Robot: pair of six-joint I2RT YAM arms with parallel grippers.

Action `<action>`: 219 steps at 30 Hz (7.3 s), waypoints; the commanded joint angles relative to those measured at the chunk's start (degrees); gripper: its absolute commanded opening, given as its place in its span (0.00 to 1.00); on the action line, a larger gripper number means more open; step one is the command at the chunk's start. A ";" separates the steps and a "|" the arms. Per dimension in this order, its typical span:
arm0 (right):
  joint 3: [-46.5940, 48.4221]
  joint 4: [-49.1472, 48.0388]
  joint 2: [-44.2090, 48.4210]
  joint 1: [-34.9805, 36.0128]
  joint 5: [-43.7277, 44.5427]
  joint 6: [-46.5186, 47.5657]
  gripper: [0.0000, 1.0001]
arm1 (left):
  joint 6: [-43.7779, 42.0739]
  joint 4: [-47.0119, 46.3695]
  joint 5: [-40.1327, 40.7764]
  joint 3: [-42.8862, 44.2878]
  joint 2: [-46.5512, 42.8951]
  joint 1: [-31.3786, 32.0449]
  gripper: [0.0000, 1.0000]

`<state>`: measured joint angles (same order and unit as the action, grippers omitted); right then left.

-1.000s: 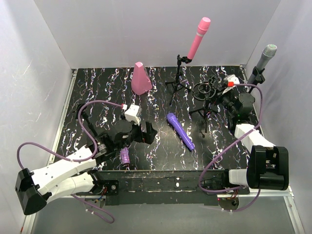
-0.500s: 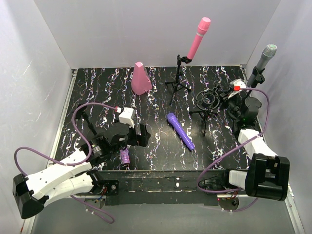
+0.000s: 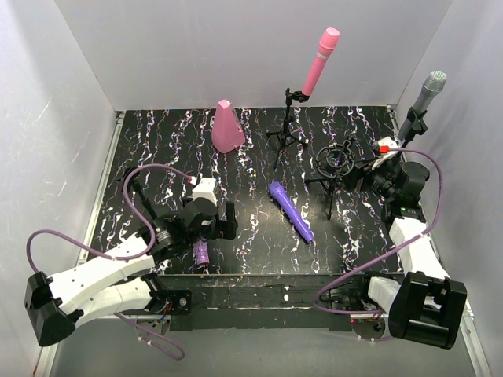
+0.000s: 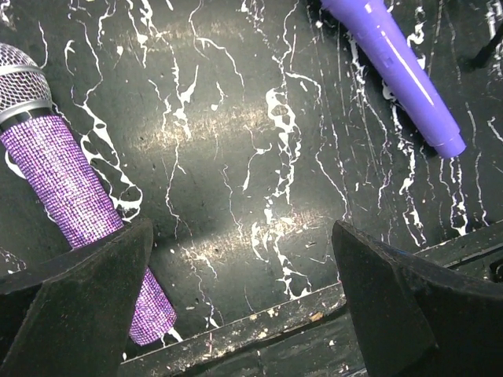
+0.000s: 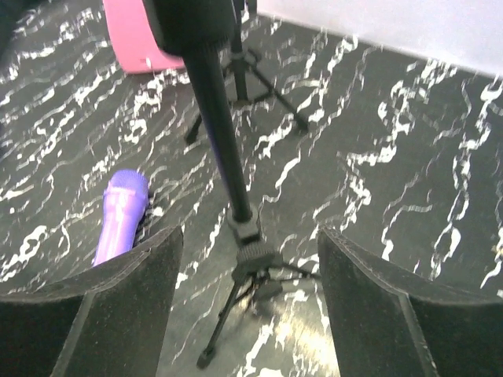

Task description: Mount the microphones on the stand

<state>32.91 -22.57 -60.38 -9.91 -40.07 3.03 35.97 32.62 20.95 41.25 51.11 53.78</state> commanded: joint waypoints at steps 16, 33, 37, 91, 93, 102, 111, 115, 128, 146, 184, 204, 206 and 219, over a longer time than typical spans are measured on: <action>12.10 62.04 9.67 -3.88 -18.98 29.14 0.88 | 2.98 17.48 13.50 10.25 12.60 -2.09 0.98; 7.61 58.43 8.79 -7.49 -22.42 29.40 0.88 | -1.78 1.84 2.17 3.92 31.05 -22.40 0.88; 7.26 58.87 9.22 -7.84 -22.85 29.76 0.88 | -1.25 0.43 -0.20 4.01 33.61 -23.19 0.75; 47.95 75.67 6.24 -8.19 -36.66 18.43 0.89 | -21.03 -63.99 -48.11 71.41 56.55 -4.04 0.00; 48.04 72.85 6.24 -8.28 -35.34 14.66 0.89 | -20.32 -64.70 -47.76 72.03 57.43 -3.51 0.00; 47.08 65.20 7.73 -9.25 -27.61 5.15 0.89 | -19.88 -68.65 -45.91 64.40 55.85 -2.63 0.00; 43.48 63.70 8.61 -11.53 -25.23 3.92 0.88 | -22.08 -71.38 -43.98 57.80 54.18 -2.63 0.00; 42.51 63.35 8.52 -12.06 -25.40 3.92 0.88 | -23.04 -71.64 -44.59 56.48 53.57 -2.63 0.00; 39.25 63.88 8.44 -12.32 -25.76 5.50 0.88 | -26.21 -81.93 -50.66 43.30 51.63 -2.63 0.00; 36.35 64.75 8.53 -12.59 -25.32 7.17 0.88 | -22.61 -79.29 -46.09 42.15 50.58 -2.54 0.70; 52.07 13.73 -3.25 0.59 -28.41 -65.55 0.02 | -27.09 -37.46 -26.75 12.97 11.99 -2.80 0.98; 47.69 57.89 -5.98 1.30 -13.72 -24.83 0.03 | -27.44 -31.30 -23.76 10.25 9.09 -2.80 0.98; 47.17 58.95 -6.24 1.30 -13.28 -23.16 0.03 | -27.35 -31.22 -23.67 9.72 9.09 -2.80 0.98; 55.07 54.22 -8.70 -2.91 -30.13 -21.13 0.34 | -26.65 -25.25 -21.74 10.60 12.87 -2.80 0.98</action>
<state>85.32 31.57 -67.35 -9.85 -65.25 -20.71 8.93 3.44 -2.55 50.61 62.81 51.13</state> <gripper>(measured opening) 0.274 0.981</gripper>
